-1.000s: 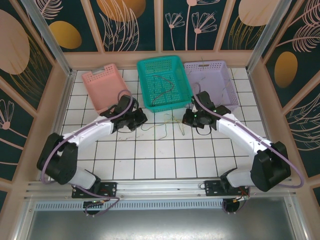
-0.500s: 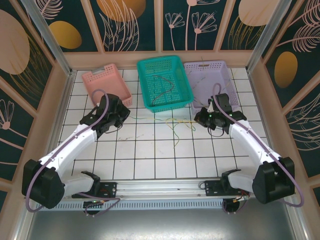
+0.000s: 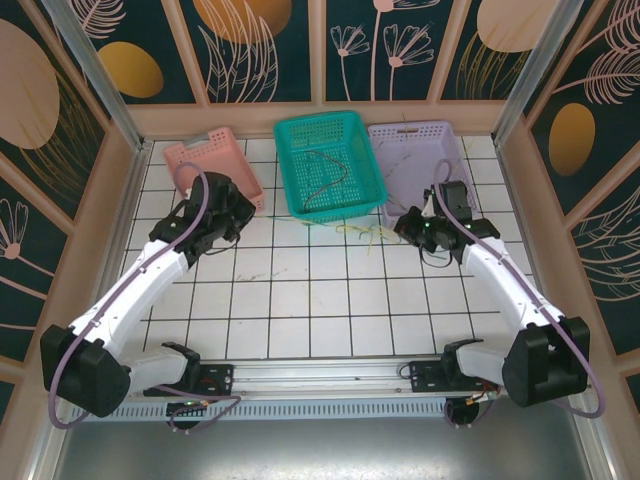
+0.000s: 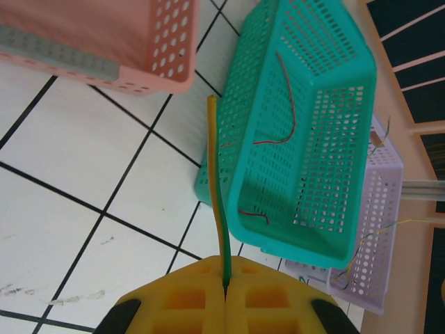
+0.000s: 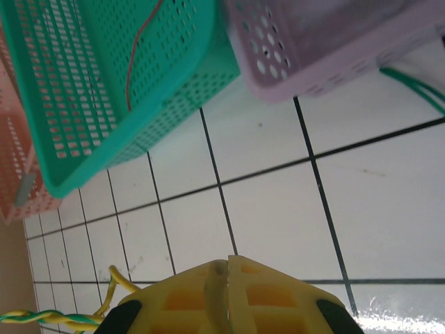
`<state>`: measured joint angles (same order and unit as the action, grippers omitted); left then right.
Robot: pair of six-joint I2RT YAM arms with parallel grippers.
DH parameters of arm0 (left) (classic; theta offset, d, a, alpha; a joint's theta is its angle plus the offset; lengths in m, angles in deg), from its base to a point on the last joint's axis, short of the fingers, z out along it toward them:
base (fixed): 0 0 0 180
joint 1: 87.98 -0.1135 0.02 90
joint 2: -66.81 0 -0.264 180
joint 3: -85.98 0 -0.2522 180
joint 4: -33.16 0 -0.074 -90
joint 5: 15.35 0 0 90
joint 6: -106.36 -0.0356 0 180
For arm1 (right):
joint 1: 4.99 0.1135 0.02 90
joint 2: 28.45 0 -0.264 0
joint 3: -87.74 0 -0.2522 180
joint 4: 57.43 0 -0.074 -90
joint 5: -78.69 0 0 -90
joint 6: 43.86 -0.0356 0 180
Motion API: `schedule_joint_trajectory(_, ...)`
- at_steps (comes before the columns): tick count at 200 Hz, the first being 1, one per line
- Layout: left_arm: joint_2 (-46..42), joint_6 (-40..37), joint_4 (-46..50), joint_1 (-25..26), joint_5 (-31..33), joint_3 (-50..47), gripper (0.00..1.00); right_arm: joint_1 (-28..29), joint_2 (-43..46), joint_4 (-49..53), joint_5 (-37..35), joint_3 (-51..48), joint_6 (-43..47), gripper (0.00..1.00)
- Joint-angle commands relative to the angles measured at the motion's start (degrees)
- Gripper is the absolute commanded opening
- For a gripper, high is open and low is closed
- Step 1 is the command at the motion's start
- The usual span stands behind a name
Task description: Untangle the cables
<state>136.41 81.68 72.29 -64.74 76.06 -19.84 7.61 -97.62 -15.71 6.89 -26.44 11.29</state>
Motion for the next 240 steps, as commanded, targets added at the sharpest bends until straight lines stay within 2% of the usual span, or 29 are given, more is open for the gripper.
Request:
schedule_joint_trajectory(1, -2.02, -4.67, 5.96, -4.95, 18.32, 2.09, 0.00, -5.57, -1.09, 5.94, -14.06, -0.54, 1.69, 0.00)
schedule_joint_trajectory(16, -2.34, -3.99, 3.41, -4.96, 15.08, 0.61, 0.00, -4.59, -1.36, 1.65, -7.86, -0.96, 3.12, 0.00)
schedule_joint_trajectory(30, -2.72, -3.06, -1.68, -4.92, 9.57, -2.13, 0.00, -1.29, -2.41, -0.30, -4.39, -0.33, 4.17, 0.00)
schedule_joint_trajectory(55, -2.01, -1.69, -8.30, -4.58, 0.95, -4.35, 0.00, 4.35, -7.37, 2.46, -4.56, 0.79, 4.79, 0.00)
schedule_joint_trajectory(72, -2.15, -2.04, -16.29, -4.01, -5.41, -8.73, 0.00, 4.56, -9.33, 2.22, -3.90, -2.15, 2.31, 0.00)
schedule_joint_trajectory(90, -1.22, -2.52, -23.09, -2.98, -12.39, -11.27, 0.00, 4.41, -10.77, -0.88, 0.19, -5.22, -0.21, 0.00)
schedule_joint_trajectory(108, 0.15, -4.78, -26.45, -1.56, -16.49, -12.48, 0.00, 4.75, -12.18, -1.96, 2.74, -5.66, -1.76, 0.21)
schedule_joint_trajectory(131, 0.53, -9.70, -30.83, -0.15, -19.90, -14.04, 0.00, 4.80, -10.20, -1.80, 2.01, -5.29, -2.65, 0.44)
schedule_joint_trajectory(146, 0.62, -11.94, -32.07, -0.11, -20.98, -15.01, 0.00, 4.80, -8.39, -1.26, 1.43, -4.53, -2.84, 0.50)
schedule_joint_trajectory(168, 0.62, -13.65, -34.49, -0.04, -22.92, -15.69, 0.00, 4.66, -7.41, -1.09, 1.81, -4.00, -4.06, 0.52)
schedule_joint_trajectory(196, 0.27, -19.09, -33.36, -0.04, -26.06, -14.12, 0.00, 4.45, -5.19, -4.03, 4.33, -4.12, -13.06, 0.52)
schedule_joint_trajectory(218, 0.36, -23.76, -30.35, -0.04, -28.17, -12.63, 0.00, 4.34, -0.71, -6.73, 3.39, -2.64, -26.30, 0.52)
schedule_joint_trajectory(240, -0.01, -24.89, -31.29, -0.04, -29.96, -13.11, 0.00, 4.27, 0.85, -8.40, 3.27, -3.07, -41.16, 0.53)
